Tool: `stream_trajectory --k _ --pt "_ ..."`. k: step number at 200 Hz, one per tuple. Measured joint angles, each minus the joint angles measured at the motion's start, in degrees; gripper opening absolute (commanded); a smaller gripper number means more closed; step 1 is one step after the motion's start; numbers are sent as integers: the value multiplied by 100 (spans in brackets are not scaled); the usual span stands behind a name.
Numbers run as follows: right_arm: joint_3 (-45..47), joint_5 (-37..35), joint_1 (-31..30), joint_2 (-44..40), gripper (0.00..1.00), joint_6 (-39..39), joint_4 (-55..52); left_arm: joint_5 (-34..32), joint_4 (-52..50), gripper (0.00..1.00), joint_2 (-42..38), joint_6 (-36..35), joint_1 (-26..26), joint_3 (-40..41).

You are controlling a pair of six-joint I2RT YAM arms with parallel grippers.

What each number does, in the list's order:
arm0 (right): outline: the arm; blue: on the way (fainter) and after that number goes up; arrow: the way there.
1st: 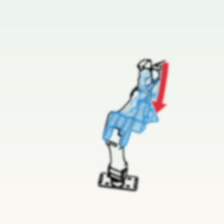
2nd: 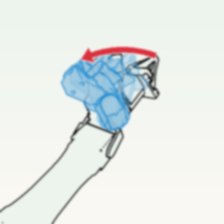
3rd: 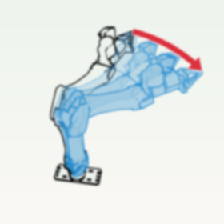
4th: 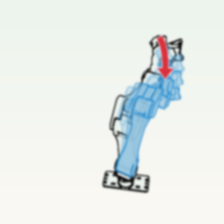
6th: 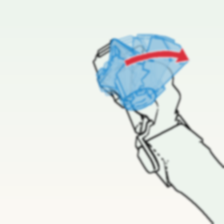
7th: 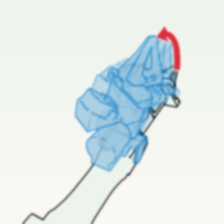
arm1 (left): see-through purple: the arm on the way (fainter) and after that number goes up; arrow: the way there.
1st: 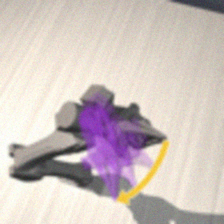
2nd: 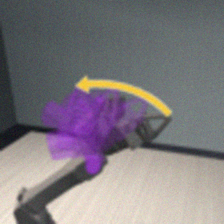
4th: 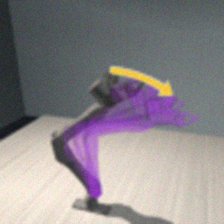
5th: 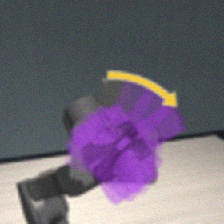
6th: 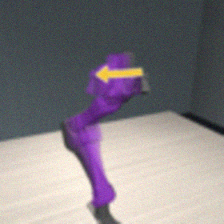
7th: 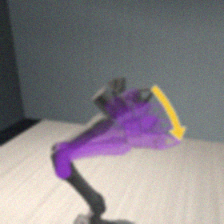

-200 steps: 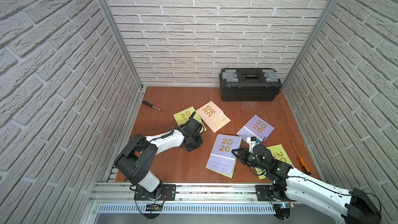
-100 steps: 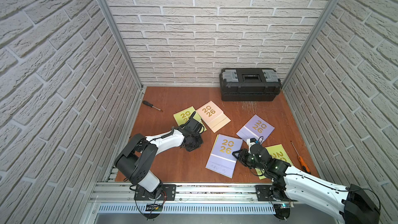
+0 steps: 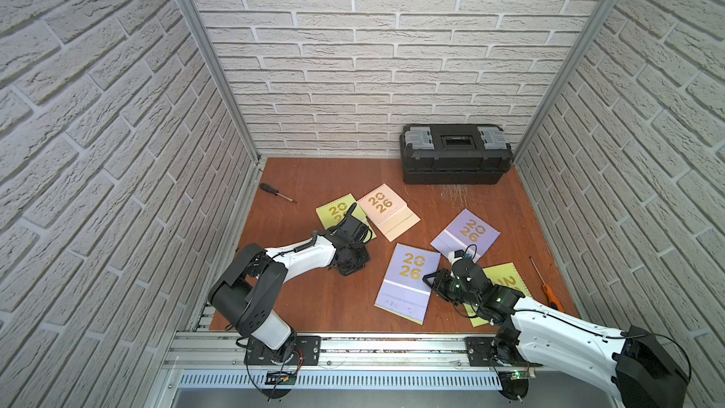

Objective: Stack the calendars
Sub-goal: Place the calendar at the calendar.

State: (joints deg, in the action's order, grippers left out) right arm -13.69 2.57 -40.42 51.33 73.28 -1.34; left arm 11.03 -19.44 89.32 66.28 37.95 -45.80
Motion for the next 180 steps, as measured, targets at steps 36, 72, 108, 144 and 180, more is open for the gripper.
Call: stream_trajectory --k 36,72,108,144,180 --pt "0 -24 9 -24 27 4 -96 2 4 0 2 0 0 0" --pt "0 -83 11 -72 29 26 -212 2 17 0 2 0 0 0" --pt "0 -146 61 -52 31 28 -387 4 17 0 2 0 0 0" --pt "0 -144 101 94 33 22 -463 11 17 0 2 0 0 0" --pt "-33 -146 111 107 33 -24 -564 26 17 0 13 0 2 0"
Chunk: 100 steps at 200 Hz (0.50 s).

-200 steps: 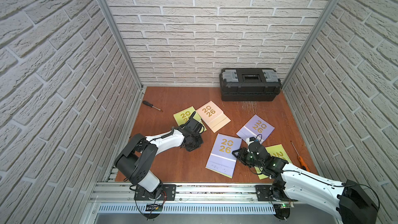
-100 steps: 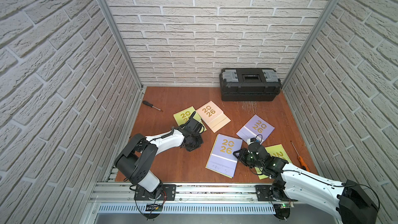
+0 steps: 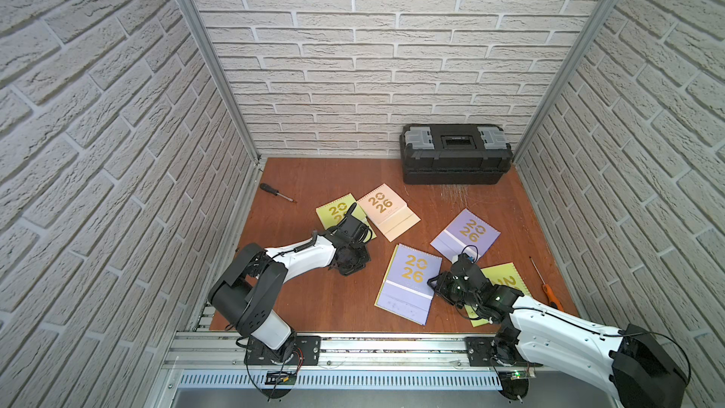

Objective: Stack the calendars
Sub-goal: Place the calendar at the calendar.

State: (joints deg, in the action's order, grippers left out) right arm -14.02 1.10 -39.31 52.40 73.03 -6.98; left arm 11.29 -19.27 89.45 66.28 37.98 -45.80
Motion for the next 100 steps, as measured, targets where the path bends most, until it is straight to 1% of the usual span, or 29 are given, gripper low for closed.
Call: stream_trajectory --k 48,100 --pt "-409 -24 13 0 35 -221 -531 28 -7 0 199 0 70 -55" --pt "-516 -79 118 -153 36 -367 -988 59 9 0 352 -2 122 -269"
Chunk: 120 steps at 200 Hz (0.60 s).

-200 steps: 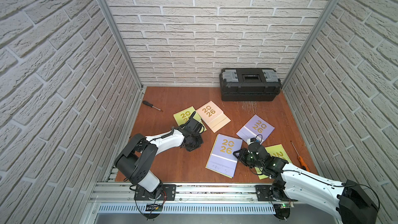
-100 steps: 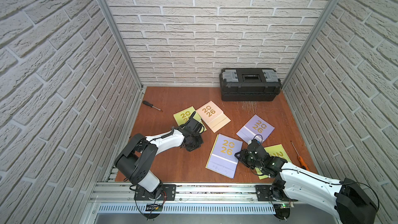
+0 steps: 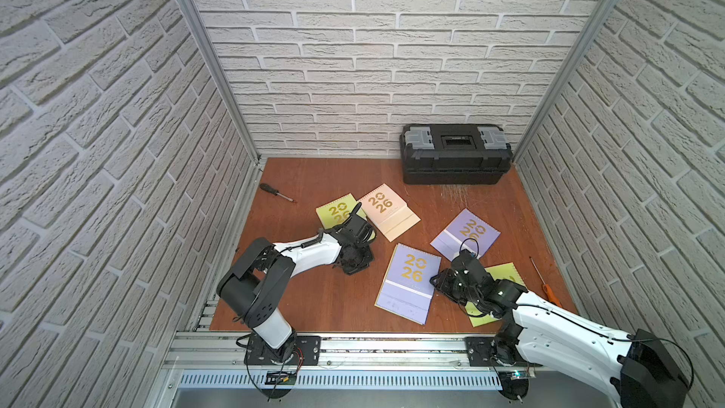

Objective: Stack the calendars
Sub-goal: Place the calendar at the calendar.

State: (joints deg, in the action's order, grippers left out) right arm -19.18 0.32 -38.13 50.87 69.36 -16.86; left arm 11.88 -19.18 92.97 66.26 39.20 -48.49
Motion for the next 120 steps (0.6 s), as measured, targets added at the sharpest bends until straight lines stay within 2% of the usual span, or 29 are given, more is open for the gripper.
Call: stream_trajectory --k 38,61,78,120 --pt "-98 -48 293 -116 30 -166 -428 11 9 0 140 0 63 -87" --pt "-175 -22 568 -87 22 -367 -682 26 33 0 201 0 92 -125" --pt "-321 44 807 55 15 -634 -852 33 33 0 234 2 118 -164" --pt "-699 372 1362 599 7 -1274 -955 70 103 0 341 20 227 -256"
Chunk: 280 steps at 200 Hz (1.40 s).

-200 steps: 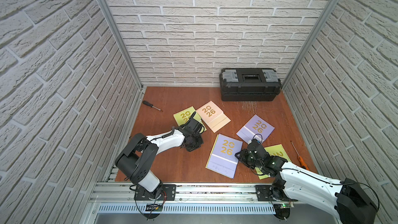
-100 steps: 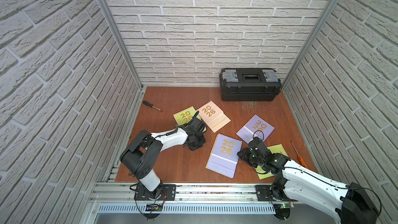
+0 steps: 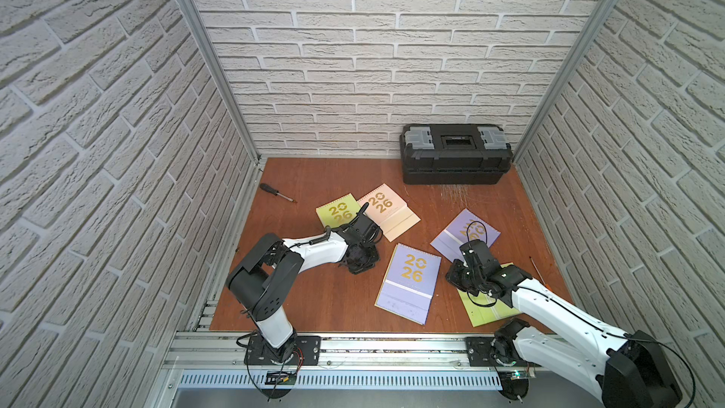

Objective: Stack the calendars
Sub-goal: Place the calendar at the calendar, then adjust the calendars at the calendar.

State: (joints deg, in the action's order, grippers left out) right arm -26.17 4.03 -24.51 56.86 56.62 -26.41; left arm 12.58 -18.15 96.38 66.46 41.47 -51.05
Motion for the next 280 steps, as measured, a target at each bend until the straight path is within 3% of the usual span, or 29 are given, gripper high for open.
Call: stream_trajectory --k 31,139,280 --pt "-249 249 227 540 3 -407 17 31 55 0 26 48 74 -9" --pt "-728 1099 798 2107 3 -1327 544 63 262 0 33 297 361 61" --pt "-1104 1805 942 2885 3 -1786 944 55 627 0 -149 737 675 378"
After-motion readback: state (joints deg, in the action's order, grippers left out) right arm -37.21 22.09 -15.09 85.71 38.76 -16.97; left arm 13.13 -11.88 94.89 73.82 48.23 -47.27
